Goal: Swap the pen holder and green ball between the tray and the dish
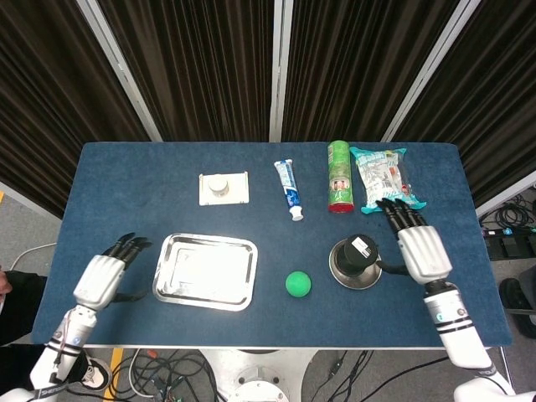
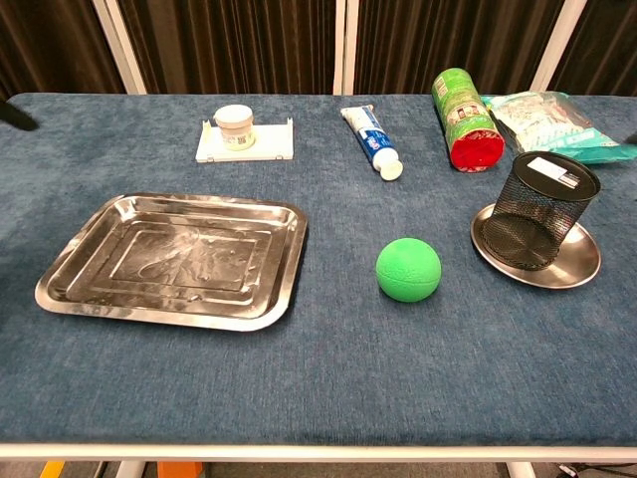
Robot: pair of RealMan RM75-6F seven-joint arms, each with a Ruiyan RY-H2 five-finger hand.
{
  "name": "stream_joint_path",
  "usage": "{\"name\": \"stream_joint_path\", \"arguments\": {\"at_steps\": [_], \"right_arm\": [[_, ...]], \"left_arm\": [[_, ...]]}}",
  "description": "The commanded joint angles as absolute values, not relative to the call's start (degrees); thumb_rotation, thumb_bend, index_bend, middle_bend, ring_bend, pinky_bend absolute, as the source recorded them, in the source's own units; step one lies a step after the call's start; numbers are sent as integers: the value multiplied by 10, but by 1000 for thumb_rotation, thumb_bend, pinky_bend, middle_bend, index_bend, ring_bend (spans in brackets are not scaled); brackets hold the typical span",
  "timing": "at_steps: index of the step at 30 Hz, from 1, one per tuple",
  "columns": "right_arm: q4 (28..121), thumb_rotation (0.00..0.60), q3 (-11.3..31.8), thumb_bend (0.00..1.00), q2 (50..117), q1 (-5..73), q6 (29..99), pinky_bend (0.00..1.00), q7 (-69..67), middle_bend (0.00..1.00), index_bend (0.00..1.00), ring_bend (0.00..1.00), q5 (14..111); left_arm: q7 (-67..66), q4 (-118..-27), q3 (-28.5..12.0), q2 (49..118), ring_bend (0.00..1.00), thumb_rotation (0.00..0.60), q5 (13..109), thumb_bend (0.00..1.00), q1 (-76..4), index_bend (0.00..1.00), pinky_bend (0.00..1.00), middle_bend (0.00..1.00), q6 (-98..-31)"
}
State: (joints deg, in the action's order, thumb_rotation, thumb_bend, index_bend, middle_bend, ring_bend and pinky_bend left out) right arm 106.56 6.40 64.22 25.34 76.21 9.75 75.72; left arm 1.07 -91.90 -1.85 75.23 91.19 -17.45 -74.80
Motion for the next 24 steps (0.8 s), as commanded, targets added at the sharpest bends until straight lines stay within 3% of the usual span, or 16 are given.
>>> {"name": "stream_joint_path", "arguments": {"at_steps": [1, 12, 24], "right_arm": [[1075, 600, 84, 0, 612, 218, 814, 156, 56, 60, 0, 0, 774], [998, 600, 96, 0, 616, 173, 818, 157, -57, 56, 0, 0, 733], [940, 600, 99, 0, 615, 132, 823, 156, -134, 58, 0, 0, 729]], "left_arm": [[-10, -945, -31, 776, 73, 600, 942, 6, -213, 184, 322, 144, -723], [-83, -966, -74, 884, 73, 600, 953, 6, -349, 184, 322, 144, -585], [-117, -857, -134, 1028, 73, 600, 883, 26, -485, 181, 325, 154, -467]]}}
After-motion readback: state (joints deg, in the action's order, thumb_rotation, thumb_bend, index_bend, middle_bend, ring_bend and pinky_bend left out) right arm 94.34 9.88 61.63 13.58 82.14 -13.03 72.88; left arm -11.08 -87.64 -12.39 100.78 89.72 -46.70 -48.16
